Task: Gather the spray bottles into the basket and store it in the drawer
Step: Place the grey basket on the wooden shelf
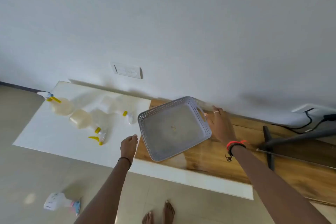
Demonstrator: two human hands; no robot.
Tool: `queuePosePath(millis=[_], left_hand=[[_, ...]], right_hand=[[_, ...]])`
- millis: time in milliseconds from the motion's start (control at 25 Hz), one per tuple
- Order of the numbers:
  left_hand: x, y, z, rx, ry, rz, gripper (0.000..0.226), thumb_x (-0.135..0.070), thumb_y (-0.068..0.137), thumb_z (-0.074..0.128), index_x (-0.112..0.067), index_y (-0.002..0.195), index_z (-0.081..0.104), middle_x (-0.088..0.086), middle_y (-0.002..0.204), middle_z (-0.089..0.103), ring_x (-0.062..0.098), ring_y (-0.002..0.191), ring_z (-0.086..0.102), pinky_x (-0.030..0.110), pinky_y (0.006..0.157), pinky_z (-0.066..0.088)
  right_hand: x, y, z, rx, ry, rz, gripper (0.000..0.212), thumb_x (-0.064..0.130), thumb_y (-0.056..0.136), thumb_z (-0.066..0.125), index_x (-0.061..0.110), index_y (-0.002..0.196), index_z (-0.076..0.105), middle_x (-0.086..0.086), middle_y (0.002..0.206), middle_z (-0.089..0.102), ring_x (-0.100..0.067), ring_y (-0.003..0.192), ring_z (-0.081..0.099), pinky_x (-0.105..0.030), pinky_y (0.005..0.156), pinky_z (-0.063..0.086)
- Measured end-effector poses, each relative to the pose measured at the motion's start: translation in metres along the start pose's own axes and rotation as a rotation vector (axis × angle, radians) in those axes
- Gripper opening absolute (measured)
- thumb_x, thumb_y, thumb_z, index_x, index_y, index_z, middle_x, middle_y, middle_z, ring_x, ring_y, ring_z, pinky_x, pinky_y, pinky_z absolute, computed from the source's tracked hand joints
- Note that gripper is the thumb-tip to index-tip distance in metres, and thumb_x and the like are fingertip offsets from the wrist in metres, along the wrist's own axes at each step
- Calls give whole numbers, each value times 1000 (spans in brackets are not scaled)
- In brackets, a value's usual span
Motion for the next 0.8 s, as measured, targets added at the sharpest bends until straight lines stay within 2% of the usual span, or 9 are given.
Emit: queuePosePath(millis=[80,240,320,400,520,600,640,720,800], left_hand=[[17,19,16,-22,15,-27,22,-19,95,53,-3,91,66,16,96,62,26,96,54,39,93,45],[52,49,50,52,153,-86,49,-31,93,59,2,128,55,19,132,58,34,124,53,42,105,41],[65,61,60,75,217,-55,38,-31,91,62,-3,116,63,17,118,67,34,113,61,45,100,49],[76,69,66,35,259,-38,21,-23,89,63,-3,97,66,16,98,70,36,100,65,46,90,52],[85,78,69,-30,272,-44,19,-10,88,55,5,93,66,25,95,70,38,91,63,47,85,52],[87,82,68,-37,256,-46,17,-7,87,53,4,91,65,27,97,69,38,91,63,48,86,52],[87,84,68,-38,243,-49,15,-7,87,52,1,89,65,27,98,70,39,94,63,49,87,52],[85,86,66,-47,218,-58,13,-6,88,52,-2,89,65,25,101,70,40,99,63,49,89,52],[82,88,63,-51,192,-53,18,-5,89,51,1,94,68,22,98,71,36,92,62,45,87,52]], right_hand=[[-17,13,24,72,25,101,58,41,99,40,4,143,37,-15,143,46,-30,130,47,-40,99,47],[-56,30,86,231,25,233,54,33,99,43,0,142,38,-15,149,38,-32,137,37,-42,104,41],[-70,39,112,277,44,277,52,30,99,44,-3,140,40,-15,151,36,-33,139,33,-42,108,37],[-79,48,131,307,70,327,47,25,99,44,-4,136,45,-18,146,41,-35,133,41,-42,105,41],[-83,58,148,285,122,403,30,12,98,44,-3,123,53,-21,127,56,-35,105,60,-38,79,52],[-87,61,153,277,118,455,12,2,95,43,3,96,55,-22,116,61,-26,79,59,-30,60,48],[-88,62,154,266,111,480,15,-2,94,43,7,84,51,-23,111,63,-22,71,55,-27,54,45],[-88,62,154,248,137,513,17,-7,91,44,6,87,55,-23,112,64,-27,76,60,-29,55,49],[-88,60,153,237,191,530,24,-8,90,47,-2,110,61,-21,117,65,-34,94,65,-37,70,57]])
Point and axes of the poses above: each hand's wrist, its own y-axis towards the middle knuckle, its own z-axis out of the palm, x = y × z, the point moved 1 cm from there along y, towards the middle knuckle
